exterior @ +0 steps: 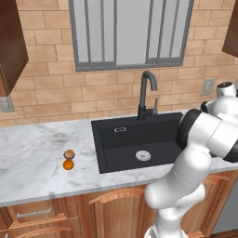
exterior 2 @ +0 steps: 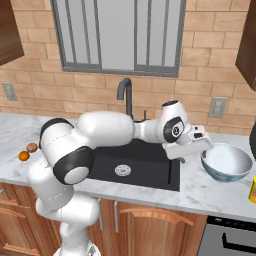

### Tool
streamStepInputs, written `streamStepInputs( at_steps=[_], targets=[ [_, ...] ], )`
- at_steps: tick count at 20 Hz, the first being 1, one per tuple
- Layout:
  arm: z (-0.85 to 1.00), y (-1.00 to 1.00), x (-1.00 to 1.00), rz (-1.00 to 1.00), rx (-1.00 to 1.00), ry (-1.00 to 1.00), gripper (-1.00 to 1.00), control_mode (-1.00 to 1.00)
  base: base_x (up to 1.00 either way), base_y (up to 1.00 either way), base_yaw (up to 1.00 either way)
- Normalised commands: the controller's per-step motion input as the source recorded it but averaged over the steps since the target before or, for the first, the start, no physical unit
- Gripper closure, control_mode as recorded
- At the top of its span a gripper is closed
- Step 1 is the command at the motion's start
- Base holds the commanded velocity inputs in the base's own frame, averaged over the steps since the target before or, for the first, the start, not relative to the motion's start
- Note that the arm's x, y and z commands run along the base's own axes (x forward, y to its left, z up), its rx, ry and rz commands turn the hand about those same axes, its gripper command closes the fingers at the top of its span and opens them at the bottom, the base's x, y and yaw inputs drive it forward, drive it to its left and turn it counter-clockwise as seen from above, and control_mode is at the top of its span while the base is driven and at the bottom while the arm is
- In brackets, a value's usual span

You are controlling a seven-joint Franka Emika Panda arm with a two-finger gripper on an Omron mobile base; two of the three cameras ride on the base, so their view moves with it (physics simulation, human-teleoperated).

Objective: Remove the tangerine and tangerine from the sink. Then move the bowl and cup from the counter to the sink for washing.

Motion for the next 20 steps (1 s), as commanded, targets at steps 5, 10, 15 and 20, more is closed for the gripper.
streamStepInputs(
  at_steps=[5, 10, 15, 20],
  targets=[
    [-0.12, -0.13, 0.15, 0.02, 0.00, 0.00, -1.00, -1.00, 0.00, 0.00, 0.00],
    [-0.09, -0.17, 0.13, 0.00, 0.00, 0.00, -1.00, -1.00, 0.00, 0.00, 0.00],
    [-0.09, -0.20, 0.16, 0.01, 0.00, 0.00, -1.00, -1.00, 0.00, 0.00, 0.00],
    [-0.09, -0.15, 0.17, 0.03, 0.00, 0.00, -1.00, -1.00, 0.00, 0.00, 0.00]
  ],
)
